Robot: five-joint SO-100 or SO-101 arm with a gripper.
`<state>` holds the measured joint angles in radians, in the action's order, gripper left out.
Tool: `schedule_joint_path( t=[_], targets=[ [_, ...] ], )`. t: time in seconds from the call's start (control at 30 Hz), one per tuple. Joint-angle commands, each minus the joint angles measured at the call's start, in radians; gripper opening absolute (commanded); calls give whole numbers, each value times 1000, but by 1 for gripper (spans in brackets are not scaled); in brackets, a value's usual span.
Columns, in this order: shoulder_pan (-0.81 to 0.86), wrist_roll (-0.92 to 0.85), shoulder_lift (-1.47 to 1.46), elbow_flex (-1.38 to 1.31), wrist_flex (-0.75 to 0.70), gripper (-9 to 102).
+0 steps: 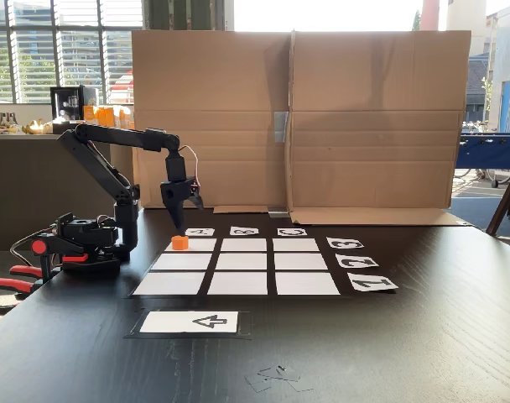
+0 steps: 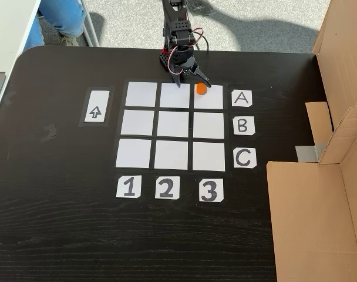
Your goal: Pick up the round, orange token and place it in the grid on square A3.
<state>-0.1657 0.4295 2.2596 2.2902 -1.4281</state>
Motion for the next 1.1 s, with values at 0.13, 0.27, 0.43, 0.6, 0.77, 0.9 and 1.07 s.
schedule_joint_path(
  t=[0.13,0.27,0.43,0.6,0.77,0.9,1.07],
  targets=[
    [276,137,94,-224,137,56],
    [417,279,149,-273,275,43],
    [604,439,206,-330,368,20],
    [808,577,288,-318,442,0],
    [1075,798,391,-230,565,0],
    [1275,937,485,-107,632,0],
    [1453,1002,629,92,703,0]
  ],
)
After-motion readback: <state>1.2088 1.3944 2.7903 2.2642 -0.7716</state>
